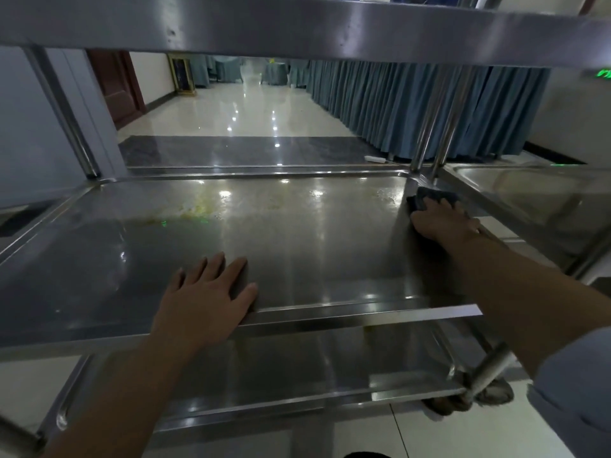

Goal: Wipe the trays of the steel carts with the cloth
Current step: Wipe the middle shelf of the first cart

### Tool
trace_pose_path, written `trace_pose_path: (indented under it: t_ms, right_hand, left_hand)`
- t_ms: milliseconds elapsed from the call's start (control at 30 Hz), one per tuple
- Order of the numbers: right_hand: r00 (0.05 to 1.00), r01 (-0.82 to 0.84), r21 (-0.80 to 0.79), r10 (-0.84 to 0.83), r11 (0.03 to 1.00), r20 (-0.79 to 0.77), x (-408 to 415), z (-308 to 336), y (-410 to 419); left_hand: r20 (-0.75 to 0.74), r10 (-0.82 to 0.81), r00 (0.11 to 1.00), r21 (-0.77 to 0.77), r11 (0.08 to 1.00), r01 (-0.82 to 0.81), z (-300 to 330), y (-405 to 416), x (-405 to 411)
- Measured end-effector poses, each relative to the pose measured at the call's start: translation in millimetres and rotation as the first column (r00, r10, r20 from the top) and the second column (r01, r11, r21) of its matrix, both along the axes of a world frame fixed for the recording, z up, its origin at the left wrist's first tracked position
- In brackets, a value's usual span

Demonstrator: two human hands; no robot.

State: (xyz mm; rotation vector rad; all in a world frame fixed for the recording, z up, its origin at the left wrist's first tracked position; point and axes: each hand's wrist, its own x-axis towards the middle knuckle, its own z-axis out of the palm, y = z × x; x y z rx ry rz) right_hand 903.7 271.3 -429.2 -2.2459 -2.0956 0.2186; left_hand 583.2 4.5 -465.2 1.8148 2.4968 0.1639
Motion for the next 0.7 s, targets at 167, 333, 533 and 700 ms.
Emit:
trace_pose_path:
  t_ms: [167, 333, 533, 700]
  right_hand:
    - [0.993, -0.120, -0.020, 0.119, 0.993, -0.017, -76.6, 2.5, -22.1]
    - [0.913, -0.408, -0.003, 0.408, 0.913, -0.022, -191.8, 3.8, -74.4]
    - [0.663, -0.749, -0.022, 0.747, 0.662, -0.049, -280.0, -1.2, -113.7]
    - [0.733, -0.679, 0.082, 0.679, 0.730, 0.026, -237.3, 2.4, -107.2]
  left_hand:
    - [-0.069, -0.032, 0.997, -0.038, 0.999, 0.030, 0.1, -2.2, 3.1]
    - [-0.011, -0.002, 1.000, 0.002, 1.000, 0.002, -1.8, 2.1, 5.6]
    - [0.066, -0.007, 0.998, 0.074, 0.997, 0.002, -2.8, 1.3, 8.4]
    - [0.409, -0.009, 0.912, 0.214, 0.973, -0.086, 18.3, -10.0, -6.8]
